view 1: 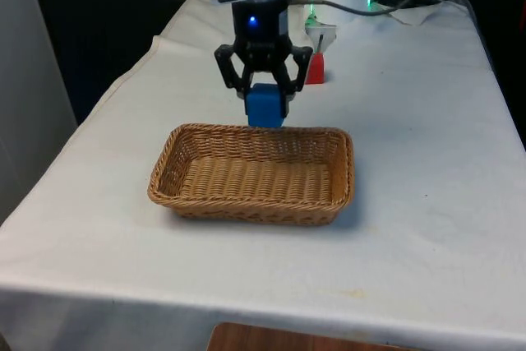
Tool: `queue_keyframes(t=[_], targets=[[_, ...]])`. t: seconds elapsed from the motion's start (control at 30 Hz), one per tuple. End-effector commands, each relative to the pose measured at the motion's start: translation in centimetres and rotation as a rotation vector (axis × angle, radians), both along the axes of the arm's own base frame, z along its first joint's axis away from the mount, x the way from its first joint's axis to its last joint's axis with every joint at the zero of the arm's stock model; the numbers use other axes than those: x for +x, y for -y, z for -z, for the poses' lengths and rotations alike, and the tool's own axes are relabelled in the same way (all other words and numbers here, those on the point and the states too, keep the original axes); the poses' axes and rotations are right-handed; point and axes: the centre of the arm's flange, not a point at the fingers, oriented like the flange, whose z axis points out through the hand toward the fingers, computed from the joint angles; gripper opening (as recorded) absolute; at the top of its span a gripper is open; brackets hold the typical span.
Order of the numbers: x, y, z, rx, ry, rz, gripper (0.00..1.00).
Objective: Place all non-red objects into the basket.
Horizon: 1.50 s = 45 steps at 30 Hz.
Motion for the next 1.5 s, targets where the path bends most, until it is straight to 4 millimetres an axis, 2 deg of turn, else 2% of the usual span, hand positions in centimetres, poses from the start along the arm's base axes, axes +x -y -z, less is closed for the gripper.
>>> queue_keyframes(t=[0.0, 0.13, 0.17, 0.4, 0.43, 0.57, 0.77, 0.9, 1.17, 1.3, 1.37, 1.4, 1.47], targets=[[0.2, 0.4, 0.1, 0.010, -0.005, -0.001, 0.01], [0.8, 1.7, 0.9, 0.010, -0.004, 0.003, 0.01], [0.6, 1.3, 0.6, -0.001, 0.003, 0.004, 0.01], [1.9, 3.5, 2.4, 0.010, -0.003, 0.009, 0.01], [1.8, 3.3, 2.1, 0.000, 0.005, 0.011, 0.01], [2.8, 4.0, 3.4, 0.012, -0.006, 0.012, 0.01], [3.3, 4.4, 4.2, -0.001, 0.000, 0.015, 0.01], [3.8, 5.1, 5.7, 0.001, -0.011, 0.016, 0.01], [4.4, 6.0, 7.4, -0.007, -0.014, 0.018, 0.01], [4.6, 6.1, 7.6, -0.008, -0.015, 0.020, 0.01], [4.5, 6.1, 7.6, -0.015, -0.011, 0.021, 0.09], [4.6, 6.1, 7.6, -0.009, -0.014, 0.020, 0.09], [4.6, 6.1, 7.6, -0.010, -0.013, 0.020, 0.26]])
